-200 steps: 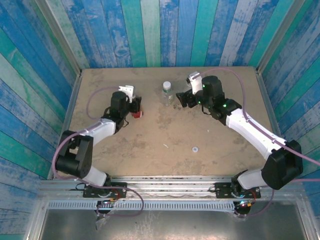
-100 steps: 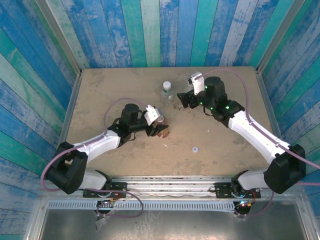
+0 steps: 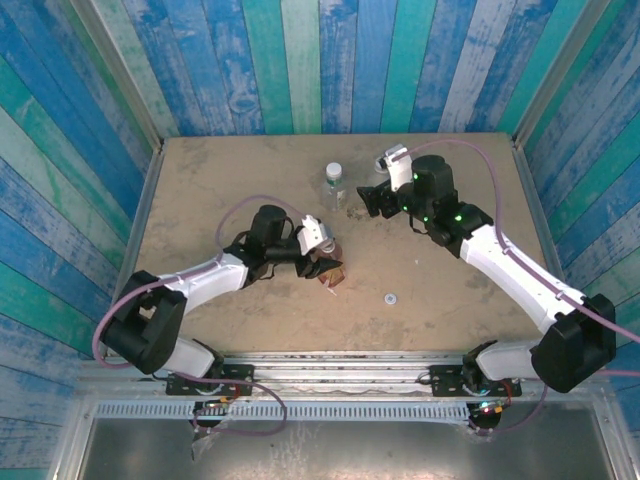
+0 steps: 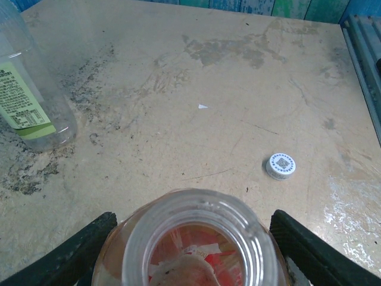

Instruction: Screw on the bottle caps

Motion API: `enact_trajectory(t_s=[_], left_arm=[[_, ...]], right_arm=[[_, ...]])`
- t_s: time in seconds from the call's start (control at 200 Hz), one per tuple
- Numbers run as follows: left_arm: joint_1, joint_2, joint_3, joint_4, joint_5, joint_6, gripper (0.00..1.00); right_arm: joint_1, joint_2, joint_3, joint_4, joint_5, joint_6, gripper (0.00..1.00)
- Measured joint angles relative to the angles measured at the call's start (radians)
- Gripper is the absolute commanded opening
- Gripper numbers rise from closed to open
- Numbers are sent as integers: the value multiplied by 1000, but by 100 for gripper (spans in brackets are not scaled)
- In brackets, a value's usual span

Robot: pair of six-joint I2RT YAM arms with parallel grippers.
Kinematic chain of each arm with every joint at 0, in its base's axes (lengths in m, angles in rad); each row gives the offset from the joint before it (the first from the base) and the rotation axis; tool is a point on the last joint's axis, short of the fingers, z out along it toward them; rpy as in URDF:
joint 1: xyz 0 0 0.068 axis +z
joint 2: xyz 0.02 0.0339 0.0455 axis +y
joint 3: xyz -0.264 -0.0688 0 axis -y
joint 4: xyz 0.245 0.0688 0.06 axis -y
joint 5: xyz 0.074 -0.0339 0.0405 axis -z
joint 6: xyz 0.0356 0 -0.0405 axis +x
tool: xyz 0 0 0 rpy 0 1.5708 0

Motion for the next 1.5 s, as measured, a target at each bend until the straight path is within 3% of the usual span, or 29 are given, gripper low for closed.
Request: enact_trajectory(t_s=[0.23, 0.661, 0.901, 1.061, 1.312, 1.502], left_arm=[[0, -1, -51, 95, -32, -29, 89], [-66, 15, -360, 740, -257, -265, 91], [-126, 219, -436, 1104, -372, -316, 88], [-134, 346, -437, 1284, -416, -353, 81], [-135, 383, -438, 1356, -431, -369, 65], [-135, 383, -434, 1355, -402, -368, 63]], right_arm=[[0, -2, 0, -1, 0, -7, 92], [0, -10, -23, -17, 0, -8, 92], [0, -29, -43, -29, 1, -7, 92], [0, -48, -52, -41, 2, -7, 92], [0, -57, -62, -49, 8, -7, 92], [0, -86, -93, -53, 7, -3, 93]])
